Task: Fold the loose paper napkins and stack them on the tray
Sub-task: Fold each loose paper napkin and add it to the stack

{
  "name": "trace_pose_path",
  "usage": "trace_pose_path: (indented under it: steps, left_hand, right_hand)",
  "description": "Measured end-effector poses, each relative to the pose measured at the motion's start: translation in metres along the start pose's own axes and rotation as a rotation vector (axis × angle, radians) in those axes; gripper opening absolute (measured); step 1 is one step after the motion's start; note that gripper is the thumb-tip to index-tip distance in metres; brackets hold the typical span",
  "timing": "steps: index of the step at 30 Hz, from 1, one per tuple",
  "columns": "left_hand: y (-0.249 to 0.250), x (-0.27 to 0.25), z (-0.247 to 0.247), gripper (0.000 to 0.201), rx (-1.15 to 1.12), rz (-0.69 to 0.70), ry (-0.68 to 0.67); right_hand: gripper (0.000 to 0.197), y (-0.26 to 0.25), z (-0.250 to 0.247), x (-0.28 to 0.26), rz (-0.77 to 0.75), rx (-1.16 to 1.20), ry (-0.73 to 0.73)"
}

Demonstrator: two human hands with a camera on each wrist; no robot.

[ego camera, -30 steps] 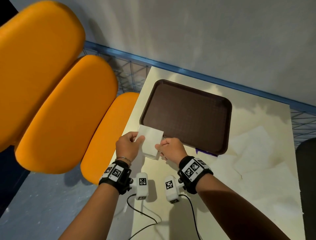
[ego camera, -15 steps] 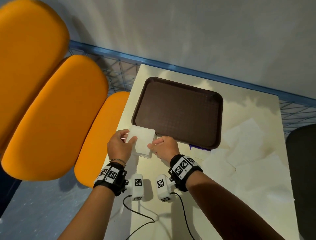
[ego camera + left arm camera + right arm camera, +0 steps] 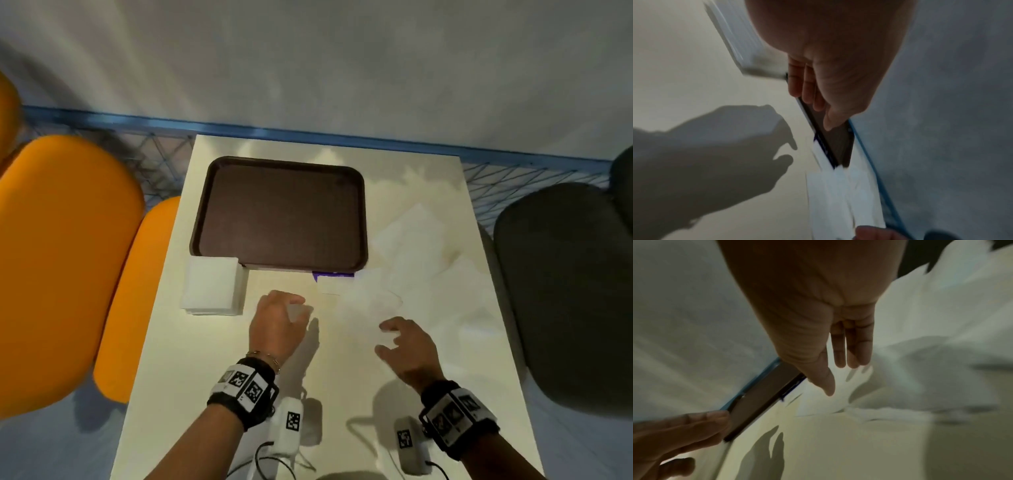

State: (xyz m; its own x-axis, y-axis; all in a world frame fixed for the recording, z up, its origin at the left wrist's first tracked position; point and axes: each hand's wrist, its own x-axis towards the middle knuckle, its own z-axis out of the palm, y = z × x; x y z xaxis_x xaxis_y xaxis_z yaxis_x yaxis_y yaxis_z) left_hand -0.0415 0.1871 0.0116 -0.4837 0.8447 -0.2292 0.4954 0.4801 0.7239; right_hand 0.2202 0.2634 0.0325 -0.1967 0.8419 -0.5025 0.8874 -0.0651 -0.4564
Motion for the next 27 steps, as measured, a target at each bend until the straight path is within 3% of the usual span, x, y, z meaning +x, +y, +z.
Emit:
trace_pose_path:
  steps: [3, 6, 8, 12, 17, 22, 25, 27]
  left_hand:
    - [0.018, 0.002, 0.056, 0.046, 0.177, -0.011, -0.214]
    - [0.038, 0.003, 0.092, 0.077, 0.371, 0.012, -0.215]
    - [0.053, 0.006, 0.106, 0.083, 0.438, 0.007, -0.161]
    - [0.069, 0.015, 0.122, 0.077, 0.493, -0.077, -0.162]
    - [0.071, 0.018, 0.124, 0.069, 0.127, -0.320, -0.135]
    - [0.081, 0.002, 0.106, 0.017, -0.135, -0.407, -0.126]
    - [0.103, -0.020, 0.080, 0.013, -0.494, -0.412, -0.154]
    - [0.120, -0.038, 0.059, 0.023, -0.710, -0.370, -0.232]
  right_hand:
    - [0.051, 0.051, -0.012, -0.014, -0.036, -0.150, 0.031]
    - [0.063, 0.076, -0.020, -0.018, -0.093, -0.313, -0.050]
    - [0.069, 0.085, -0.021, -0.016, -0.140, -0.376, -0.117]
    - [0.071, 0.091, -0.021, -0.014, -0.226, -0.402, -0.183]
    - [0.067, 0.096, -0.027, -0.009, -0.306, -0.461, -0.202]
    - [0.064, 0.098, -0.040, -0.001, -0.319, -0.359, -0.229]
    - [0.070, 0.088, -0.058, 0.003, -0.265, -0.155, -0.170]
    - [0.081, 0.077, -0.074, 0.004, -0.277, -0.007, -0.130]
